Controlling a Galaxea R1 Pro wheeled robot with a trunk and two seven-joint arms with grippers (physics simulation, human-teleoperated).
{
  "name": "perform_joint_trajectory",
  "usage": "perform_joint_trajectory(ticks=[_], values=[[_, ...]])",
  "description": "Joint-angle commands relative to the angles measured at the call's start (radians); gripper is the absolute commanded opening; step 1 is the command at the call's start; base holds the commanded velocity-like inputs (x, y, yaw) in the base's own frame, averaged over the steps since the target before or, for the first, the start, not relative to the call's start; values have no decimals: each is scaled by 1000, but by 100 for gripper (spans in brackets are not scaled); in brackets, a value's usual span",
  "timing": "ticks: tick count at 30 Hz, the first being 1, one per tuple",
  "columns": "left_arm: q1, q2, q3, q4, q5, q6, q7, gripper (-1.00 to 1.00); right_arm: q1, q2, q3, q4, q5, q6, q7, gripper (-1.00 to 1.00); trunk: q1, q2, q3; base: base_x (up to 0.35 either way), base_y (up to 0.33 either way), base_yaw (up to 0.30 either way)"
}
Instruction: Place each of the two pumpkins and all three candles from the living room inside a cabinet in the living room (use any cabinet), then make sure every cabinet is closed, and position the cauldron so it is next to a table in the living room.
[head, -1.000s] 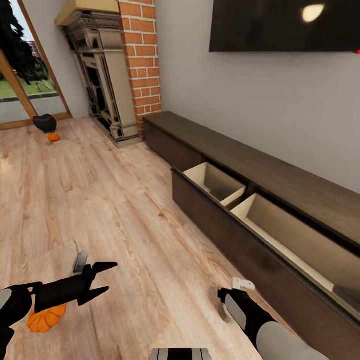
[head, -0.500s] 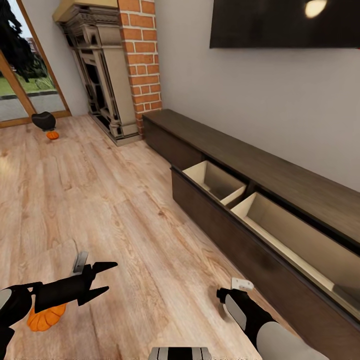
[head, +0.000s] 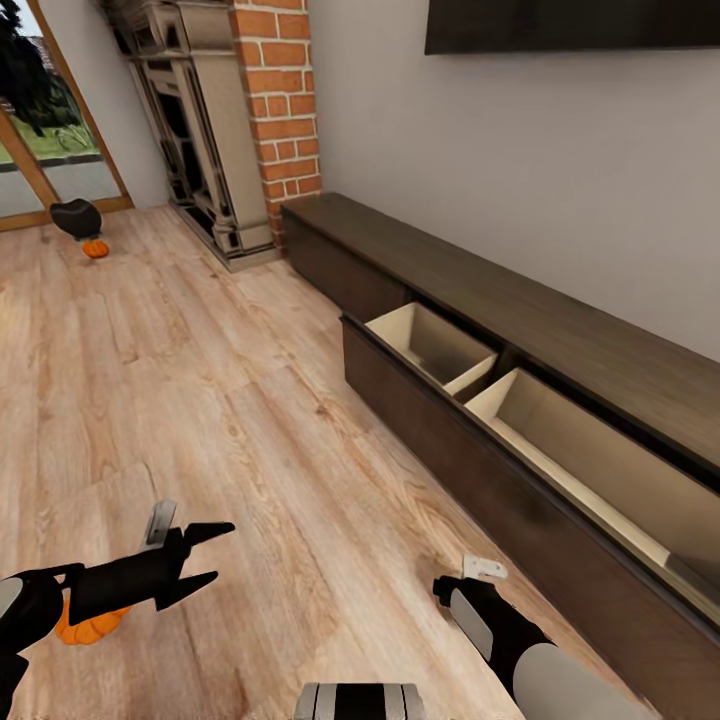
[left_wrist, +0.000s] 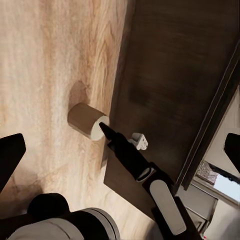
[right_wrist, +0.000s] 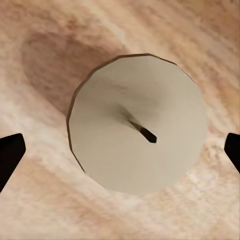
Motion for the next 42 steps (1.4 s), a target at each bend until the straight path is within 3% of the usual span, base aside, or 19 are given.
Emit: perform_joint_trajectory(ticks=[1, 5, 10, 12, 19, 25, 42], values=[[-1, 1, 0, -1, 11, 2, -4, 100, 0, -1, 8, -1, -7, -1, -8, 100, 0, -1, -5, 0, 0, 0], [1, 5, 0, -1, 10, 4, -105, 100, 0, -1, 8, -1, -6, -24, -8, 100, 2, -2, -20, 0, 0, 0], [2, 8, 1, -4, 10, 6, -182, 100, 0, -1, 8, -1, -6, -28, -8, 100, 4, -3, -40, 0, 0, 0], [4, 11, 2, -5, 10, 6, -245, 100, 0, -1, 8, -1, -6, -29, -8, 100, 5, -3, -47, 0, 0, 0], [11, 72, -7, -3, 9, 6, -406, 100, 0, -1, 8, -1, -6, -29, -8, 100, 7, -4, -59, 0, 0, 0], [18, 78, -11, -1, 6, 6, -433, 100, 0, -1, 8, -1, -6, -29, -8, 100, 7, -4, -59, 3, 0, 0], [19, 78, -13, 0, -2, 5, -435, 100, 0, -1, 8, -1, -6, -29, -8, 100, 7, -4, -59, 47, -14, 0]])
